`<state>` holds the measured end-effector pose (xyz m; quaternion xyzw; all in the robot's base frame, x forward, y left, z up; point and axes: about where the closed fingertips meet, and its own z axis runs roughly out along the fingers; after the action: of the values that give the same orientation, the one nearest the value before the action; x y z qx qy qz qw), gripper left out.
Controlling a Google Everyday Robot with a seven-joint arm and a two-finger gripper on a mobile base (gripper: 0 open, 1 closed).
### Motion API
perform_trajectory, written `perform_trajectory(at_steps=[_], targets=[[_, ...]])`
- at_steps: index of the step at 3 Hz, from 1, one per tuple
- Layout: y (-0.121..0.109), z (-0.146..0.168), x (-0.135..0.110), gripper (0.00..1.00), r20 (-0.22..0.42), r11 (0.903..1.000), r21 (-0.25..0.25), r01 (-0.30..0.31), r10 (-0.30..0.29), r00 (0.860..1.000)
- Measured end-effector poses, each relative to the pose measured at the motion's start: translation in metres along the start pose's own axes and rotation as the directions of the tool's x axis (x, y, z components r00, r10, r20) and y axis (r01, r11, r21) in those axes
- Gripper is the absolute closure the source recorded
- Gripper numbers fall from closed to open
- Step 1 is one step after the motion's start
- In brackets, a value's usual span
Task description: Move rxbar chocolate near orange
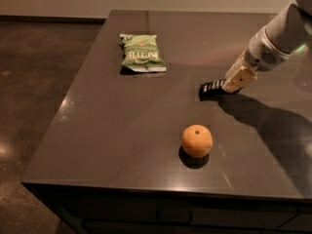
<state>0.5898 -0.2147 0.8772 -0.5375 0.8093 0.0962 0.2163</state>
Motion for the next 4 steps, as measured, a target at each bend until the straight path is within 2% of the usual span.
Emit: perform_trajectory(at_steps=[1, 2, 3, 4], targets=[[0.039, -0.006, 0.009, 1.0, -0.03, 0.9962, -0.059, 0.064, -0.066, 0.997], [0.075, -0.009, 0.019, 1.0, -0.06, 0.9828, -0.13, 0.131, -0.14, 0.988], [0.098, -0.008, 0.022, 0.85, -0.075, 0.9614, -0.183, 0.205, -0.222, 0.972], [0.112, -0.008, 0.024, 0.62, -0.072, 0.9417, -0.216, 0.258, -0.279, 0.958]])
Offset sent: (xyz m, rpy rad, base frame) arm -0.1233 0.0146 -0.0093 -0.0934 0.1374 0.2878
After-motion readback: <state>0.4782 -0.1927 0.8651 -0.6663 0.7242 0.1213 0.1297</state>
